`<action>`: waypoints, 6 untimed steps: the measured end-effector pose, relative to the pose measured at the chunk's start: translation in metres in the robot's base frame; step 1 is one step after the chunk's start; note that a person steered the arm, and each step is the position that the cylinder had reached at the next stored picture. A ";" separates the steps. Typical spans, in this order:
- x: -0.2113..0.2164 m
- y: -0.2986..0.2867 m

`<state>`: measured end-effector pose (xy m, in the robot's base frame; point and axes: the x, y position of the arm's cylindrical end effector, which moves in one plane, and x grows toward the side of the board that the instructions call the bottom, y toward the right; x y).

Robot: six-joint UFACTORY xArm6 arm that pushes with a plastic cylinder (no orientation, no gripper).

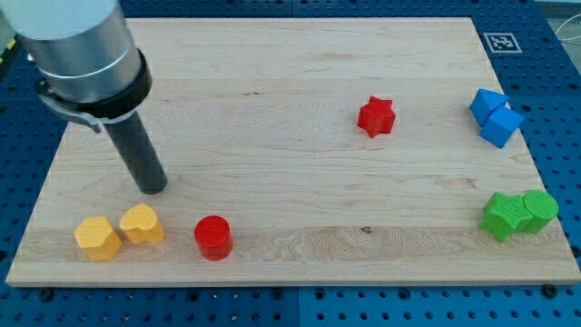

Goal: Move the yellow heart down a bit

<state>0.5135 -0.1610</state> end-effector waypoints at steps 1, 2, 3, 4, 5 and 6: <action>0.008 0.010; 0.022 0.010; 0.039 0.010; 0.054 0.010; 0.055 0.010; 0.031 0.010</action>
